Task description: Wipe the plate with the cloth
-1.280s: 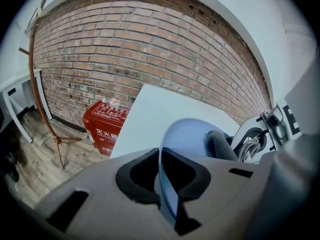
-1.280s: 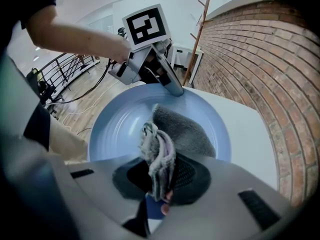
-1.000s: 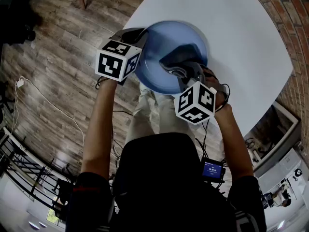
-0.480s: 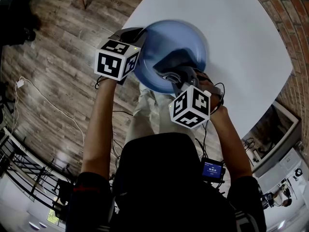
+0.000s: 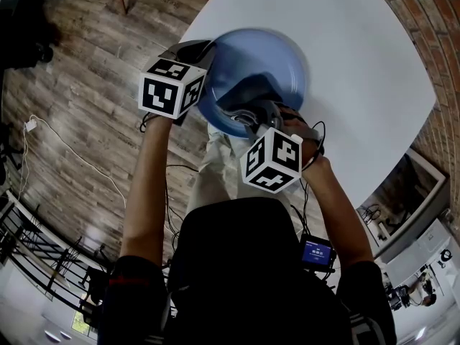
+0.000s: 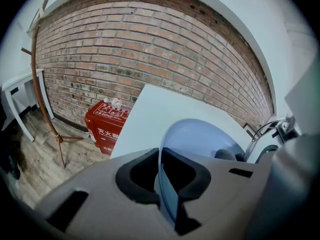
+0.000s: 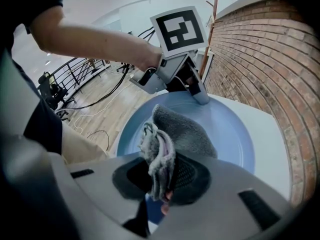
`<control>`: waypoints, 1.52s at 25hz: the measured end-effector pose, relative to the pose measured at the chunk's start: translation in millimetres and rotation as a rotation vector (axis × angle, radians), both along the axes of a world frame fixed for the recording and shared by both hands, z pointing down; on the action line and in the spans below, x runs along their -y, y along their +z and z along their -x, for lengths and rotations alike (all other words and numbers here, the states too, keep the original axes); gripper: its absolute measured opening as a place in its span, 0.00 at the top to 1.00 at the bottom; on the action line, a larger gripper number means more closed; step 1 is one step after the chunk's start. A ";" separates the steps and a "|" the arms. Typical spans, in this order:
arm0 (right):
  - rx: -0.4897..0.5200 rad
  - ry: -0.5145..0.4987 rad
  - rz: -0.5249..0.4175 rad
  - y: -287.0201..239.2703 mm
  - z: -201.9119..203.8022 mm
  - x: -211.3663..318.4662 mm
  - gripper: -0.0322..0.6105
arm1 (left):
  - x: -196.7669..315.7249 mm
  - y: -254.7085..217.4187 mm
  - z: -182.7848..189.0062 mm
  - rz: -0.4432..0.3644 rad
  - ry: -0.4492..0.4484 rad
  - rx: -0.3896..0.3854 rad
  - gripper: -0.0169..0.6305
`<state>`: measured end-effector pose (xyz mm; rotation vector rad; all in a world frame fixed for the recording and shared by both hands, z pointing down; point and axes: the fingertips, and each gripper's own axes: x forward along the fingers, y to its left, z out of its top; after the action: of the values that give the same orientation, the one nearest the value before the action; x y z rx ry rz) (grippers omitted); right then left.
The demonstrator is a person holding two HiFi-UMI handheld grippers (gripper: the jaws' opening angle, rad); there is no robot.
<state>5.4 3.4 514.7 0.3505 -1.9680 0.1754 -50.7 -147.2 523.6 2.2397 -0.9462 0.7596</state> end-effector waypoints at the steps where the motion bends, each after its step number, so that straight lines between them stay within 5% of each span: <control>1: 0.001 -0.002 0.001 -0.1 2.4 -0.3 0.87 | 0.0 -0.1 0.5 0.000 -0.001 0.000 0.92; 38: -0.012 -0.022 -0.014 3.4 28.9 47.9 0.87 | 0.5 3.2 -1.1 0.030 0.038 0.060 0.92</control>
<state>-23.4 -44.5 518.1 0.3381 -1.9612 0.1452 -49.6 -147.7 526.9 2.2254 -0.9164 0.8572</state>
